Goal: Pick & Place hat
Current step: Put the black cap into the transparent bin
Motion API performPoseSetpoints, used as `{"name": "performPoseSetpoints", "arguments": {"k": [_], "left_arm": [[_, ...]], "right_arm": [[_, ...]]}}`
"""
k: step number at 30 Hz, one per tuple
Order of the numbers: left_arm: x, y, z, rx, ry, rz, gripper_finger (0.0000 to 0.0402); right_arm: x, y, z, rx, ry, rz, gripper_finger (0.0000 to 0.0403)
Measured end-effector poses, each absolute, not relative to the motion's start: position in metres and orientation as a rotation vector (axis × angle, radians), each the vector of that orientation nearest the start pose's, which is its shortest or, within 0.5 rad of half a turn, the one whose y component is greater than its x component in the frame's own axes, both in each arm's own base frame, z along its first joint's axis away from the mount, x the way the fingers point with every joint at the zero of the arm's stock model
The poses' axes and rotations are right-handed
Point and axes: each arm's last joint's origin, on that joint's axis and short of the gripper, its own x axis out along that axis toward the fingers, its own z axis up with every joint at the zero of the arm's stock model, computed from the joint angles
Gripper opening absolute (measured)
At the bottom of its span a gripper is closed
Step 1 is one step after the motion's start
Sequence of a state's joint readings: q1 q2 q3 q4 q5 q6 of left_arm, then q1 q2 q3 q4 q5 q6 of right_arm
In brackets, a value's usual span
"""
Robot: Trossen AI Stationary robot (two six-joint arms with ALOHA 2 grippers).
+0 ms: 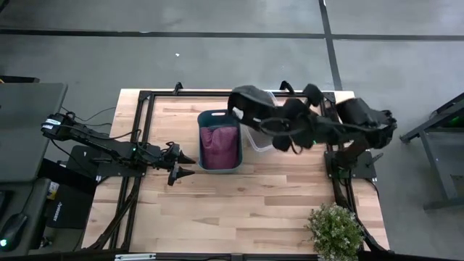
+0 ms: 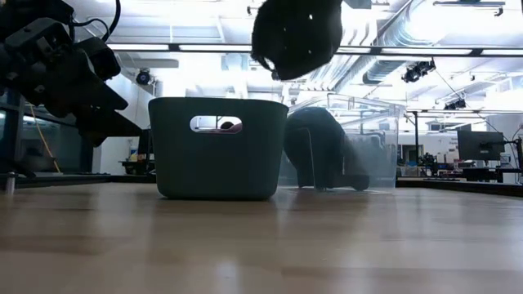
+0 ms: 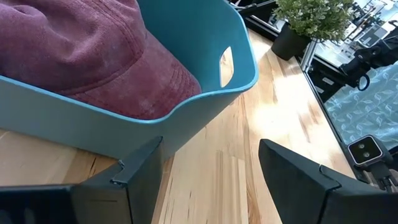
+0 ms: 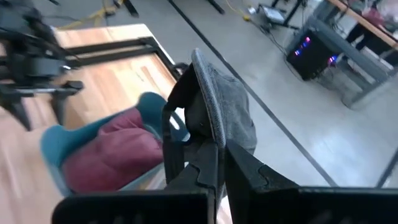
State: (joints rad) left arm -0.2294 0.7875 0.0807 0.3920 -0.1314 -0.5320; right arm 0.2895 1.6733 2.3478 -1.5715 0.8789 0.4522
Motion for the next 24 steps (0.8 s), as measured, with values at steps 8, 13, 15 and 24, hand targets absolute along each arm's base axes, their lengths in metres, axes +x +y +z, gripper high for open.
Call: {"name": "performPoseSetpoints", "arguments": {"k": [8, 13, 15, 24], "left_arm": [[0.148, -0.031, 0.147, -0.471, 0.327, -0.012, 0.0246], [0.148, -0.031, 0.147, -0.471, 0.327, -0.013, 0.0246], [0.148, -0.031, 0.147, -0.471, 0.327, -0.012, 0.0246], [0.148, -0.031, 0.147, -0.471, 0.327, -0.012, 0.0246]], "right_arm": [[0.257, 0.008, 0.497, -0.023, 0.688, -0.751, 0.0004], [0.265, -0.014, 0.481, 0.028, 0.784, -0.757, 0.0003], [0.271, -0.021, 0.471, 0.03, 0.843, -0.759, 0.0004], [0.286, -0.04, 0.423, 0.049, 1.065, -0.759, 0.0003]]}}
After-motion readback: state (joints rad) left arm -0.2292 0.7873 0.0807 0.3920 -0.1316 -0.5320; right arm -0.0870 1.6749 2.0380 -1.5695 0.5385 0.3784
